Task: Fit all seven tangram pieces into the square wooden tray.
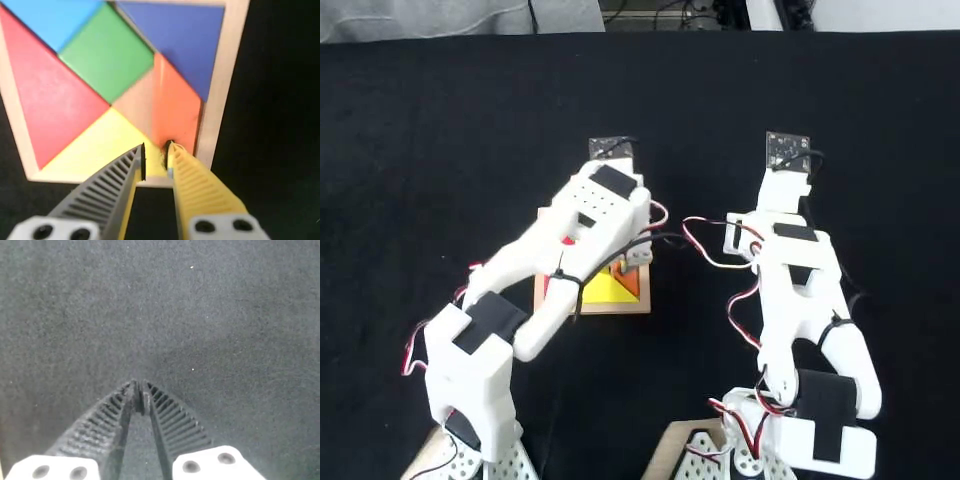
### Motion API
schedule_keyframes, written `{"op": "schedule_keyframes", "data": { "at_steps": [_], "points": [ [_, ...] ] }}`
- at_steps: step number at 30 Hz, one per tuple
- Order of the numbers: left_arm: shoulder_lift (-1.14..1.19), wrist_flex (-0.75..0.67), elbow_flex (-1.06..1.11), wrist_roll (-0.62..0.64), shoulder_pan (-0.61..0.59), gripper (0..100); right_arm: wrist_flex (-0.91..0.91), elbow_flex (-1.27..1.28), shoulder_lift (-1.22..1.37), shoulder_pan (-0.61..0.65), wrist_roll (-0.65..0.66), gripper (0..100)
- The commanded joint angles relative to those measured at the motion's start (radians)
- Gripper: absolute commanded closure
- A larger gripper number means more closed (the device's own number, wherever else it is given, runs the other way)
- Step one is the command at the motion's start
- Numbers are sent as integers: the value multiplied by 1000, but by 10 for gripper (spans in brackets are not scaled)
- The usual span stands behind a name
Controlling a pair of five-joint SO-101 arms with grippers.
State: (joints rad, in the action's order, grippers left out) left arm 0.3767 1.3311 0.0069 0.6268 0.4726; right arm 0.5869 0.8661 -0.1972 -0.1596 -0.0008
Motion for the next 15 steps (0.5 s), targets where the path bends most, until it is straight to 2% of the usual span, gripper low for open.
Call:
{"op": "schedule_keyframes", "data": {
  "at_steps": [1, 7, 13, 15],
  "points": [
    [-32, 84, -87, -6, 24, 895, -12, -77, -51, 14, 9, 987],
    [-23, 112, -154, -8, -42, 895, -12, -77, -51, 12, 9, 987],
    [-18, 84, -151, -9, -91, 892, -12, -77, -50, 12, 9, 987],
    [-5, 37, -119, -11, -97, 892, -12, -77, -50, 12, 9, 987]
  ]
}}
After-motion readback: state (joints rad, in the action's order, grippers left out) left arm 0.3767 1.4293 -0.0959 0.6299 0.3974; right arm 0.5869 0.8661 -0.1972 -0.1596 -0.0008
